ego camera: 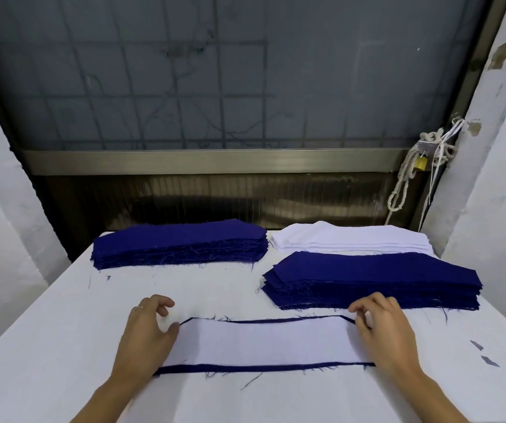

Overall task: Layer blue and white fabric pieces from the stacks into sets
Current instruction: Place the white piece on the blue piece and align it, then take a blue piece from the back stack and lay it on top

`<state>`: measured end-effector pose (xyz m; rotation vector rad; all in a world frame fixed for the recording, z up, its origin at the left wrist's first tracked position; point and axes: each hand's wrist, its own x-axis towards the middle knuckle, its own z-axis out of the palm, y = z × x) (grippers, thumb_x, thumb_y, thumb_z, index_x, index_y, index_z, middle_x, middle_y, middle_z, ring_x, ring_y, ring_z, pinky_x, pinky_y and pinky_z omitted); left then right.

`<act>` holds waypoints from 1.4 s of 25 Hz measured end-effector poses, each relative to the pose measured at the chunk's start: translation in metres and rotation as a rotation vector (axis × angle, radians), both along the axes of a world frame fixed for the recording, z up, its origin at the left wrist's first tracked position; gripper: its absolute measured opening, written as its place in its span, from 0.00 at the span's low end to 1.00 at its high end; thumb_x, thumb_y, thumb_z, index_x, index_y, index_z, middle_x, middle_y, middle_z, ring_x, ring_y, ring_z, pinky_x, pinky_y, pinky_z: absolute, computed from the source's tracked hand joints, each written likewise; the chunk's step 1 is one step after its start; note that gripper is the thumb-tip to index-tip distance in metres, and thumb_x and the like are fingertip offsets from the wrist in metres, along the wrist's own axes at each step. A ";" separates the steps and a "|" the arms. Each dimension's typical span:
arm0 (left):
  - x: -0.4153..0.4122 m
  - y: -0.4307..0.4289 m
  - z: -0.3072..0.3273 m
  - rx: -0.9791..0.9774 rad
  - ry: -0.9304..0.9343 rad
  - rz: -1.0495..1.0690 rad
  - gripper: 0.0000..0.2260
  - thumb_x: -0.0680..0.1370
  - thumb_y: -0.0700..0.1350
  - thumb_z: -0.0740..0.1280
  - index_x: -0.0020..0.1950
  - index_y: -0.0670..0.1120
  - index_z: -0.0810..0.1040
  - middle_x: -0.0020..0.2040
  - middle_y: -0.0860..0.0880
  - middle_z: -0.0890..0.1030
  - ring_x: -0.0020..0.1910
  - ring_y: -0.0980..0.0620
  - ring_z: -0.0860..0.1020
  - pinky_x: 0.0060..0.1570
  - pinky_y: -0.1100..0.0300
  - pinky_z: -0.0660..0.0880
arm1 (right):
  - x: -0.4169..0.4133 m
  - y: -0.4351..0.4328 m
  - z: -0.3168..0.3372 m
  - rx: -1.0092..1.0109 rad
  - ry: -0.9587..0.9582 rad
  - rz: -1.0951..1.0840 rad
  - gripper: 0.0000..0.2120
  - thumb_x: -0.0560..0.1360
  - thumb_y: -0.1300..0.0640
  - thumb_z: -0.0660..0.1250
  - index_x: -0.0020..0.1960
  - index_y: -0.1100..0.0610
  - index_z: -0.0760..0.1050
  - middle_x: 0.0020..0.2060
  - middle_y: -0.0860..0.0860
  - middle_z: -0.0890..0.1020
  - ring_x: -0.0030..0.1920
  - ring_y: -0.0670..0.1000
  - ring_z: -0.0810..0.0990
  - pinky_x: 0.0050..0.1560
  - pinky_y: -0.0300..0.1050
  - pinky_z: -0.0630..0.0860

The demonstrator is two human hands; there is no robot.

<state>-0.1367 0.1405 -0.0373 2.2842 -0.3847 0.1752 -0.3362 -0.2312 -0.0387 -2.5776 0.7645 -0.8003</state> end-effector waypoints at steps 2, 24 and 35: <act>0.022 -0.006 0.020 0.002 -0.047 -0.010 0.12 0.77 0.43 0.74 0.56 0.55 0.75 0.49 0.58 0.76 0.51 0.56 0.73 0.45 0.60 0.70 | 0.021 0.002 0.015 0.001 -0.031 0.057 0.10 0.75 0.64 0.72 0.47 0.49 0.82 0.43 0.40 0.78 0.46 0.46 0.73 0.42 0.44 0.76; 0.254 -0.061 0.069 0.294 0.166 -0.062 0.05 0.80 0.47 0.70 0.51 0.46 0.80 0.51 0.47 0.81 0.51 0.50 0.80 0.60 0.50 0.78 | 0.340 0.044 0.063 0.012 0.141 0.376 0.05 0.81 0.49 0.66 0.55 0.46 0.79 0.51 0.43 0.79 0.55 0.47 0.76 0.58 0.46 0.77; 0.252 -0.044 0.046 0.611 -0.236 -0.416 0.11 0.86 0.49 0.55 0.67 0.55 0.69 0.76 0.55 0.64 0.75 0.51 0.59 0.77 0.50 0.55 | 0.376 0.087 0.060 -0.116 0.205 0.575 0.23 0.81 0.46 0.65 0.75 0.44 0.67 0.69 0.43 0.73 0.74 0.47 0.63 0.76 0.49 0.57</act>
